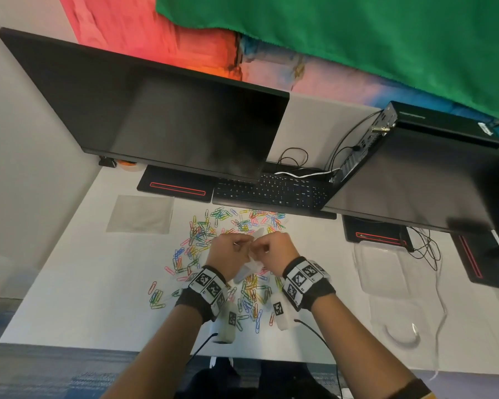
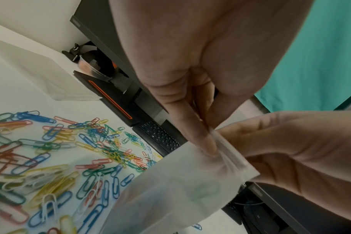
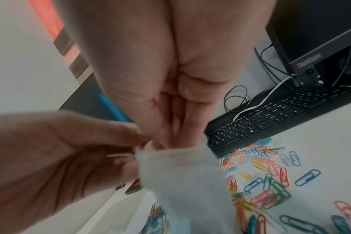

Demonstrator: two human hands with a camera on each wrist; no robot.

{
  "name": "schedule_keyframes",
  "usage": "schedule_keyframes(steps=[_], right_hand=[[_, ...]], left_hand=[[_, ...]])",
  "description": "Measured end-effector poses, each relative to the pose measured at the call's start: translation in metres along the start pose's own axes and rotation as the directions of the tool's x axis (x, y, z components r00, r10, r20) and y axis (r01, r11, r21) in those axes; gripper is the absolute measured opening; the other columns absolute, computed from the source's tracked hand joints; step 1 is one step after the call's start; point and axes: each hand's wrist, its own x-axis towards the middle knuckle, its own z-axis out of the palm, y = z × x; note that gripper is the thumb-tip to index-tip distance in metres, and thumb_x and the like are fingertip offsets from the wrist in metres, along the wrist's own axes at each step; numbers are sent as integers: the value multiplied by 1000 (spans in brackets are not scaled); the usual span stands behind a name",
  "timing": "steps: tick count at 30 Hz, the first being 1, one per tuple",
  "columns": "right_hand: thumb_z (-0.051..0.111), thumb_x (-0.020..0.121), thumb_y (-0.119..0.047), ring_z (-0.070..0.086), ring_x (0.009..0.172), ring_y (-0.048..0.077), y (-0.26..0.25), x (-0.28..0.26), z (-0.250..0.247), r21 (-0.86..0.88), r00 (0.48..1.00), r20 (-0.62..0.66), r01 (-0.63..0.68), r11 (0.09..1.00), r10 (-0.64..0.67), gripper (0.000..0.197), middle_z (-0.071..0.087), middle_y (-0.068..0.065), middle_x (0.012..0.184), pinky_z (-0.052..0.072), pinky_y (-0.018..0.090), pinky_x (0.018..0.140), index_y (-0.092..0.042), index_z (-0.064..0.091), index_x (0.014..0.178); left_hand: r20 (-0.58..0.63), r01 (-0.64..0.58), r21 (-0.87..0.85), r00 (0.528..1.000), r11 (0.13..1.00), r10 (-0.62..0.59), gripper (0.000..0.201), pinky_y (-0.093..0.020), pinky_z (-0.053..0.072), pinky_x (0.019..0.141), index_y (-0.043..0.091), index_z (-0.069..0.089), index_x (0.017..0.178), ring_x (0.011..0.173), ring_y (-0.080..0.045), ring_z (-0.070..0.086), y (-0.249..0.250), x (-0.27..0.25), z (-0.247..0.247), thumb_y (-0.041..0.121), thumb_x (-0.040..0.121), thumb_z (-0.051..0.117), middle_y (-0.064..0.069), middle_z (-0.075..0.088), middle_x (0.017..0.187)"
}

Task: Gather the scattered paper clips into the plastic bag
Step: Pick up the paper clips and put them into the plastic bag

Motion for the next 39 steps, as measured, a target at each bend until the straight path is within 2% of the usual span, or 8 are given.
schedule_keyframes(steps=[7, 10, 12, 17, 22, 28, 32, 39], right_hand=[[72, 81, -4, 69, 80, 15, 62, -12, -20, 280, 948, -54, -287, 916, 313, 32, 67, 2, 105, 61, 27, 62, -21, 68, 109], [91, 57, -20, 64, 105, 25, 105, -19, 0, -24, 796, 167, -586, 810, 582, 96, 50, 9, 133, 59, 34, 81, -23, 41, 140], [91, 50, -31, 50, 125, 29, 118, -26, 25, -231, 782, 210, -543, 807, 586, 119, 38, 12, 143, 49, 35, 98, -20, 25, 148], [88, 63, -25, 53, 112, 24, 113, -15, 57, -9, 890, -26, -455, 890, 455, 91, 44, 11, 126, 44, 28, 99, -13, 42, 140], [68, 84, -25, 58, 100, 25, 102, 7, 56, -157, 959, -114, -275, 948, 259, 31, 57, 15, 115, 42, 25, 101, -6, 69, 108], [43, 85, -64, 37, 131, 32, 103, 9, 87, -485, 992, 32, -91, 870, 122, 69, 37, 8, 150, 38, 43, 105, -16, 50, 134], [56, 90, -16, 55, 107, 26, 103, 7, 94, -503, 1000, -31, -14, 864, -2, 29, 57, 6, 125, 51, 34, 89, -16, 61, 118], [66, 89, -23, 68, 78, 19, 105, 9, 59, -125, 954, -131, -287, 950, 271, 15, 72, 4, 91, 55, 26, 78, -14, 77, 92]], left_hand=[[-84, -11, 1, 996, 1000, 11, 22, -35, 61, 79, 11, 73, 108, 73, -15, 71, 5, -2, -17, 7, 94, 57, -4, 75, 83], [-100, -17, -13, 995, 1000, 16, 22, -35, 61, 79, 11, 73, 108, 74, -15, 72, 6, -4, -22, 8, 94, 56, -4, 75, 84], [-112, -11, -27, 994, 1000, 8, 22, -39, 61, 81, 13, 74, 107, 81, -17, 72, 3, -4, -24, 10, 94, 57, -3, 76, 89], [-118, -6, 8, 993, 1000, 7, 22, -39, 61, 82, 13, 75, 105, 79, -17, 72, 1, -7, -30, 10, 93, 57, -1, 76, 83], [-107, 13, -10, 994, 1000, -15, 23, -38, 61, 82, 13, 75, 107, 75, -16, 73, -3, -9, -32, 8, 94, 57, -2, 76, 79], [-130, 7, -27, 991, 1000, -11, 23, -34, 62, 79, 13, 74, 107, 68, -12, 72, -2, -10, -35, 8, 94, 56, 1, 75, 76], [-129, 11, -46, 991, 999, -17, 23, -32, 62, 76, 13, 75, 104, 64, -10, 71, -5, -9, -36, 7, 93, 56, 1, 74, 72], [-98, 18, -35, 995, 999, -21, 22, -27, 61, 74, 13, 74, 107, 62, -7, 68, -4, -9, -33, 9, 94, 57, -1, 75, 73]])
